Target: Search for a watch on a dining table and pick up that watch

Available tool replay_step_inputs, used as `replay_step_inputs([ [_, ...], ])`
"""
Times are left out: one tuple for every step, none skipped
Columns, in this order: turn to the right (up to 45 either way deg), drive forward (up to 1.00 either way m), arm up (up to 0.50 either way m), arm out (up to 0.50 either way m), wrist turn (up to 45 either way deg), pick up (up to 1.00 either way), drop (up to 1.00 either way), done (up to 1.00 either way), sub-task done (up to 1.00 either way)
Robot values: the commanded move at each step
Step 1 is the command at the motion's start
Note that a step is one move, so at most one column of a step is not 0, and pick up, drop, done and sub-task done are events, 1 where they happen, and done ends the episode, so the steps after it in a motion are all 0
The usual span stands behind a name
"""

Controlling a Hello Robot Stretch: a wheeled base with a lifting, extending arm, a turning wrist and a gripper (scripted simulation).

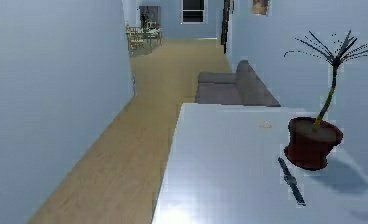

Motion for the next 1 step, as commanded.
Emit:
replay_step_inputs([
  [-45.0,0.0,0.0,0.0,0.0,0.0,0.0,0.0,0.0],
])
